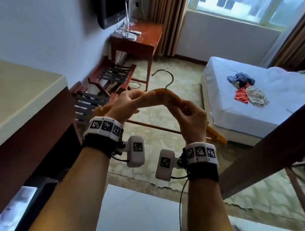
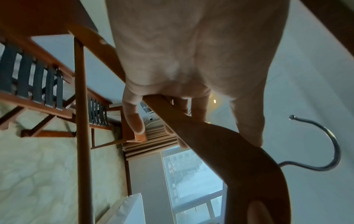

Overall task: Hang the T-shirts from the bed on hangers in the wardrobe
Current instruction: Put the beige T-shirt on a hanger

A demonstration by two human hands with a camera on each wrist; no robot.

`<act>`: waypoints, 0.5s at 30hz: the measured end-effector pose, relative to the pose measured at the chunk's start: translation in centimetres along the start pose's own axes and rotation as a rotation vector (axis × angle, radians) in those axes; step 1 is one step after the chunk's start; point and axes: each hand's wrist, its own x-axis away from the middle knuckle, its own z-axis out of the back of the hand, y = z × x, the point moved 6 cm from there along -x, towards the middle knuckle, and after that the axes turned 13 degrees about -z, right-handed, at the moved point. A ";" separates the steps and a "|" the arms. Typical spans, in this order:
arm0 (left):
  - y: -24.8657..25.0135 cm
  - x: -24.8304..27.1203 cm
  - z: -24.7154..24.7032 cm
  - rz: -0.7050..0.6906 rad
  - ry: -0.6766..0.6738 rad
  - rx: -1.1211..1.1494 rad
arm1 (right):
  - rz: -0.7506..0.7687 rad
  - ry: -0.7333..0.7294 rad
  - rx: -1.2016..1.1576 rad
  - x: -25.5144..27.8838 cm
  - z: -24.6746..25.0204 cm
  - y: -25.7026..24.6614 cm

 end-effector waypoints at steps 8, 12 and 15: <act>-5.8 -16.5 -4.6 -0.070 0.062 0.064 | -0.077 0.103 0.073 -15.6 -0.7 5.1; -7.5 -26.4 -6.3 -0.080 0.055 0.063 | -0.083 0.058 0.015 -25.5 -1.3 6.5; -7.9 -33.4 -7.2 -0.092 0.056 0.052 | -0.081 0.066 -0.011 -32.6 -1.4 7.1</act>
